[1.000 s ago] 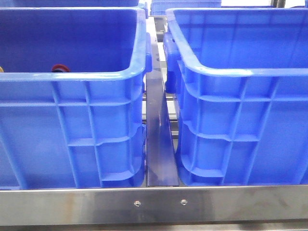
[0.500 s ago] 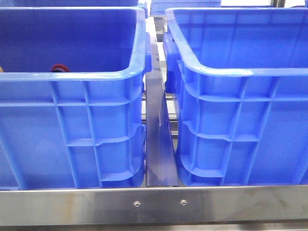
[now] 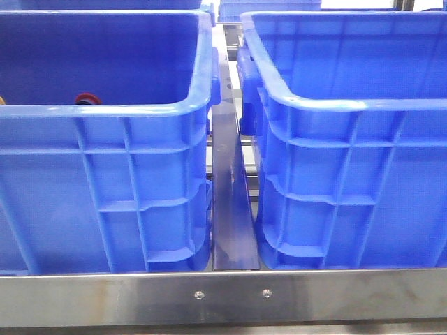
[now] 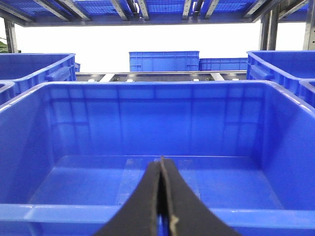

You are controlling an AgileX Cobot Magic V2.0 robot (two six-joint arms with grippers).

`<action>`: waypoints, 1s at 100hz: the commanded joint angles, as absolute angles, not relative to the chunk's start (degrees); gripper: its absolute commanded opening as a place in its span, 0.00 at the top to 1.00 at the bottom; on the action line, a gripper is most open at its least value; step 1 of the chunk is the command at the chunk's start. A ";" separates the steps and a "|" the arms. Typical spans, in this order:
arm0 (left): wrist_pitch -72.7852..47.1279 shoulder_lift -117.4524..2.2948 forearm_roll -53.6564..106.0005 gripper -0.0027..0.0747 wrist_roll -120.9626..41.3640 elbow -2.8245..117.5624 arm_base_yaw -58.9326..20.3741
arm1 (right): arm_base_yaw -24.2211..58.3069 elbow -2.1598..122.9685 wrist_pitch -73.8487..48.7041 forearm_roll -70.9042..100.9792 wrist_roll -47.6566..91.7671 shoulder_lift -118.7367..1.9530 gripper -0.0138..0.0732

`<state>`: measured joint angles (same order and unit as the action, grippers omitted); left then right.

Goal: Pick red and yellow buttons and place in box
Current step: 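Reach the left gripper down into the button bin toward a red button, then grasp the red-capped button with the left gripper and lift it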

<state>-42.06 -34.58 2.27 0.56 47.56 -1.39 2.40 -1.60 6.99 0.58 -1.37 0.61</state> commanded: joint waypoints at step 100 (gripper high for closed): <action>-38.30 -56.31 13.43 0.25 -4.11 57.72 -3.49 | 2.54 -0.43 11.34 0.00 -1.22 1.77 0.94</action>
